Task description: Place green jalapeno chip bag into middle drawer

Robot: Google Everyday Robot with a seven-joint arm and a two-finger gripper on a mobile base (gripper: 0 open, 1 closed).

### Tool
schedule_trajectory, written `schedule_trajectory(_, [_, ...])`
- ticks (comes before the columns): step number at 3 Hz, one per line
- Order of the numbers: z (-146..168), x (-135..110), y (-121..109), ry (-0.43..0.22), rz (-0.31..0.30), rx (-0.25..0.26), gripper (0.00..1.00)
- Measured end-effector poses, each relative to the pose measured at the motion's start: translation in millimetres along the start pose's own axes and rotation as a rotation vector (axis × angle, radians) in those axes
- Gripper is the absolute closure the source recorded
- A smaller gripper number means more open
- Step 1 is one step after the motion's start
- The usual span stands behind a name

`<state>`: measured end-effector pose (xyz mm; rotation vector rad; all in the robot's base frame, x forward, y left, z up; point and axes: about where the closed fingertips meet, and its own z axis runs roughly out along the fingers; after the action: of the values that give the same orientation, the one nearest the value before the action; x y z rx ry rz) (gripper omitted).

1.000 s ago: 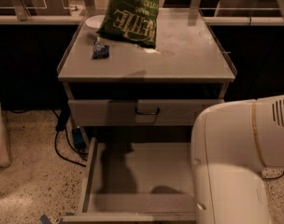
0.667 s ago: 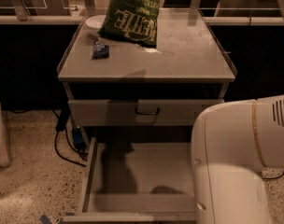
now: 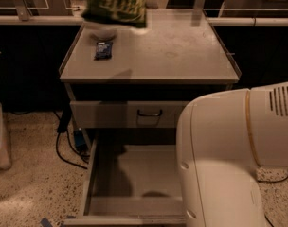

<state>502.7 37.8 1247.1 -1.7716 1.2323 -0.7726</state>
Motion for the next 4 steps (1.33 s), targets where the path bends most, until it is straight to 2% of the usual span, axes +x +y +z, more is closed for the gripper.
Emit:
schedule_trajectory(1, [3, -14, 0, -0.046, 0.013, -0.057, 1.0])
schedule_trajectory(2, [-8, -11, -16, -0.072, 0.049, -0.022, 1.0])
schedule_trajectory(3, [-11, -12, -18, -0.073, 0.048, -0.015, 1.0])
schedule_trajectory(4, [2, -7, 8, -0.079, 0.076, -0.05, 1.0])
